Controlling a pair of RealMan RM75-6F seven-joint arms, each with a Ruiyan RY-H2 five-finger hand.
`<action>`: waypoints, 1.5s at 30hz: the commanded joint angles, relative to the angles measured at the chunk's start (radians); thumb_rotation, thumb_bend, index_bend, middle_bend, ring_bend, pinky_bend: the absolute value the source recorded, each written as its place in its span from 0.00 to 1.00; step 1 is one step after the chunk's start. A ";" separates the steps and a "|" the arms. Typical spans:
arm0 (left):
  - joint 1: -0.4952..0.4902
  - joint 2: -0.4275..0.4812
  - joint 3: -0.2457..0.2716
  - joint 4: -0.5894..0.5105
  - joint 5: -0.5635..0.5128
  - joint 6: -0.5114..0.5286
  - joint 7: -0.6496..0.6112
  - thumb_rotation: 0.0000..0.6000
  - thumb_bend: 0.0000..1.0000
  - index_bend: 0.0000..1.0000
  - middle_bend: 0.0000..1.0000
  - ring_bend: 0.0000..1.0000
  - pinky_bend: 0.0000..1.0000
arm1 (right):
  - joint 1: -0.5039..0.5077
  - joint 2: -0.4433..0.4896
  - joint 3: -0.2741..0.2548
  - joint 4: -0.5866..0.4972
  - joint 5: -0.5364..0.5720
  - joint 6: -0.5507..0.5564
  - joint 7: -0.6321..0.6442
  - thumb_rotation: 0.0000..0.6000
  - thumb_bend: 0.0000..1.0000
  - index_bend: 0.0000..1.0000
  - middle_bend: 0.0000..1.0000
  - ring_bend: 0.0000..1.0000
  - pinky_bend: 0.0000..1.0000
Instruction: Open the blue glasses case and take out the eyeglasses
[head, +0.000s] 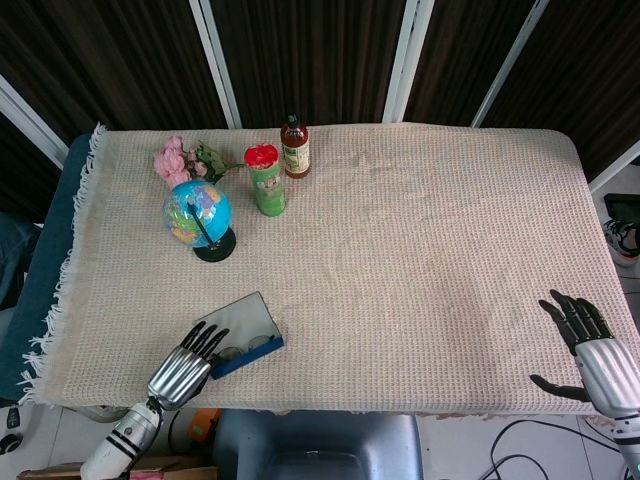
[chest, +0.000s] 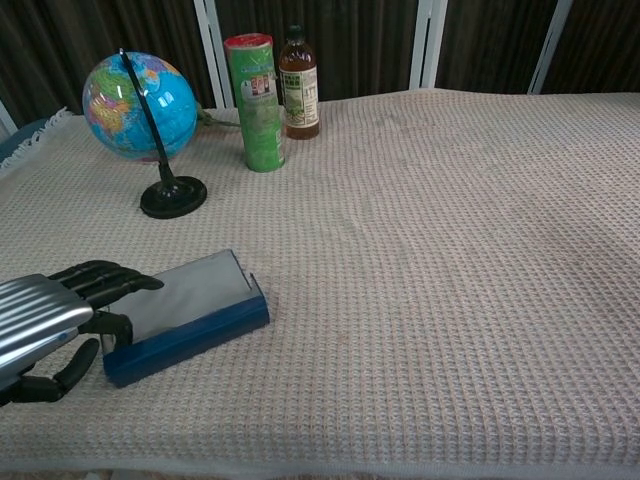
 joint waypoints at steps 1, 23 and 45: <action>0.003 0.010 0.017 -0.021 0.024 -0.008 -0.012 1.00 0.76 0.46 0.03 0.00 0.00 | 0.000 0.000 -0.001 0.001 -0.002 0.001 0.001 1.00 0.18 0.00 0.00 0.00 0.00; -0.029 -0.019 0.036 -0.074 0.145 -0.078 -0.061 1.00 0.75 0.31 0.00 0.00 0.00 | -0.008 0.003 -0.005 0.007 -0.013 0.021 0.015 1.00 0.18 0.00 0.00 0.00 0.00; -0.082 -0.110 -0.007 -0.050 0.165 -0.136 -0.127 1.00 0.75 0.22 0.00 0.00 0.00 | -0.026 0.015 -0.003 0.021 -0.017 0.063 0.063 1.00 0.18 0.00 0.00 0.00 0.00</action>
